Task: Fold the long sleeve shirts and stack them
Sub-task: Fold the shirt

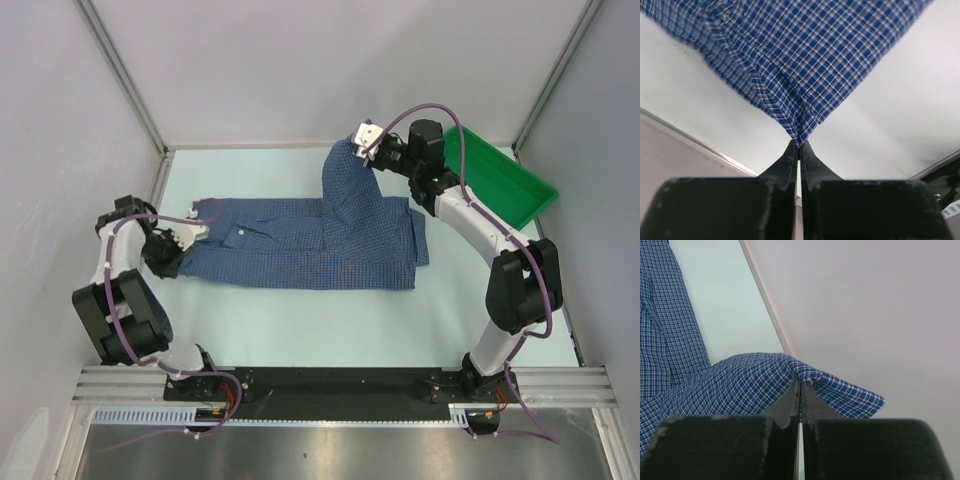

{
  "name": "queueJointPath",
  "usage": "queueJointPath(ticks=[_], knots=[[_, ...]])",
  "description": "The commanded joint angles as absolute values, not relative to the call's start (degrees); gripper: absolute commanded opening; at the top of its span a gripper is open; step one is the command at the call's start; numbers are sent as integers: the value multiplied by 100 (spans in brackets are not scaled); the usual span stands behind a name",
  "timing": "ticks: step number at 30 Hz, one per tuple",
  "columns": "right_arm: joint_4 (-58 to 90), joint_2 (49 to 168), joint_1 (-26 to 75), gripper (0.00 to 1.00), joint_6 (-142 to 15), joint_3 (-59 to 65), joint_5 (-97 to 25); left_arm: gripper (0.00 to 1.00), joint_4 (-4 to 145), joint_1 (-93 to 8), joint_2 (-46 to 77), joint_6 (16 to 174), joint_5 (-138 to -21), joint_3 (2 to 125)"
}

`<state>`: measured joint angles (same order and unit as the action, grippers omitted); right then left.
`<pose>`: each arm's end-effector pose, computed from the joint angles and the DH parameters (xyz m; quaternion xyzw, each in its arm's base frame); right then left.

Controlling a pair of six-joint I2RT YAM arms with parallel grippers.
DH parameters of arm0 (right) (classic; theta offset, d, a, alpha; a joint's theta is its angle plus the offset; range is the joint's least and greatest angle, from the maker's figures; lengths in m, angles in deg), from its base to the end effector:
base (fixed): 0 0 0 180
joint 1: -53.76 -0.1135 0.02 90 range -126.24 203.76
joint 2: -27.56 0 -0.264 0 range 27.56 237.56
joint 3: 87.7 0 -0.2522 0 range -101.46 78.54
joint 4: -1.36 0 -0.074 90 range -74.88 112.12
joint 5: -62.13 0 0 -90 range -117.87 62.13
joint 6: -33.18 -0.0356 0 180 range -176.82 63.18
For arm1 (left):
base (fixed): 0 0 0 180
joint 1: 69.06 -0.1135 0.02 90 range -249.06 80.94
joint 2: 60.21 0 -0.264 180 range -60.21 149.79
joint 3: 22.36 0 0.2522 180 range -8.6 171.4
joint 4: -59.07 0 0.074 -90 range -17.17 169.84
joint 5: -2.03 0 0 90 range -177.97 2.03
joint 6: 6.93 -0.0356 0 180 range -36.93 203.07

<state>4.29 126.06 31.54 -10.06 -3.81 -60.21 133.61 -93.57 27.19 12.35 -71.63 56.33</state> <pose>0.3766 0.1744 0.3544 -0.5566 0.4789 0.0637 0.6759 0.2499 0.1029 0.2316 0.3955 0.9056 -0.0526 0.1441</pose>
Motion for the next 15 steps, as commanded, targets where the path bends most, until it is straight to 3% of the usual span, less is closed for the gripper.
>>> queueJointPath(ticks=[1,3,11,14,15], knots=[[273,12618,3152,0,-866,-478,-6048,22,13235,-9261,2697,958,-7592,5311],[299,12609,3152,0,-875,-478,-6039,47,13155,-9348,2821,1186,-7462,5249],[335,12556,3152,0,-857,-487,-6057,52,13646,-9894,3076,1091,-6408,5581],[300,12600,3091,0,-901,-548,-6048,59,13682,-9658,2814,1433,-5863,5811],[247,12609,3082,0,-962,-575,-6039,69,13647,-9561,2717,1660,-5714,5872]])
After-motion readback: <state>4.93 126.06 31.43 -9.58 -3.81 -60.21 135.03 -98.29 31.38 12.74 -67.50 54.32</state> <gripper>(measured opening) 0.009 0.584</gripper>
